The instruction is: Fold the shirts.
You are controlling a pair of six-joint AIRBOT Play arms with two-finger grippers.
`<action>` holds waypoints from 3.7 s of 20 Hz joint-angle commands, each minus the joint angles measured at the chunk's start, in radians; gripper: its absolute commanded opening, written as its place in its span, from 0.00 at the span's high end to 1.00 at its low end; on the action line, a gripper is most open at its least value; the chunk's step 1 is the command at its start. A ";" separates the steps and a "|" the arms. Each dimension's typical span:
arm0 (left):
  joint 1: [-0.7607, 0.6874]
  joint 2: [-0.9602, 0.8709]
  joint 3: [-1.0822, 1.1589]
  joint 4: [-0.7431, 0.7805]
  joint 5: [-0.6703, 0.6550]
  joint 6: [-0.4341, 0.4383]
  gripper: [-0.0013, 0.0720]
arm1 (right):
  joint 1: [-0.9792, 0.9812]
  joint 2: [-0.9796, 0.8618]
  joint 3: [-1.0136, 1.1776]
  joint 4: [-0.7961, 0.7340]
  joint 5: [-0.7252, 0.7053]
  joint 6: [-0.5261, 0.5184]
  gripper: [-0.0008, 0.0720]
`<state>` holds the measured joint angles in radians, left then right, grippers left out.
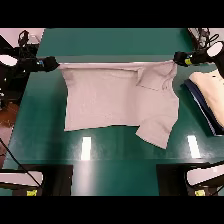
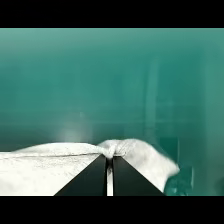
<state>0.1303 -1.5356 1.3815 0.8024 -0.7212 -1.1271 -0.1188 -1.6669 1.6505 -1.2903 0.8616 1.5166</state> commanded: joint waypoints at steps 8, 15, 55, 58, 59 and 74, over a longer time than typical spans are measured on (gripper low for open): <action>0.000 -0.009 -0.068 0.202 -0.296 0.002 0.95 | 0.026 0.002 -0.045 -0.203 0.360 -0.007 0.97; 0.000 -0.009 -0.162 0.197 -0.269 0.001 0.95 | 0.026 0.021 -0.175 -0.193 0.333 -0.005 0.96; 0.013 0.321 -0.638 0.118 -0.455 -0.103 0.95 | -0.206 0.555 -0.627 0.093 0.630 -0.139 0.50; 0.013 0.321 -0.593 0.118 -0.477 -0.103 0.95 | -0.268 0.596 -0.840 0.105 0.613 -0.151 0.29; 0.013 0.321 -0.591 0.118 -0.476 -0.103 0.95 | -0.278 0.596 -0.892 0.128 0.602 -0.157 0.26; 0.013 0.321 -0.591 0.119 -0.517 -0.101 0.95 | -0.268 0.527 -1.097 0.383 0.292 -0.192 0.72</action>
<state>0.1432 -1.2152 0.7895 0.9207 -1.2247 -1.2301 -0.3962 -1.1107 0.5575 -0.9535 1.1770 1.3521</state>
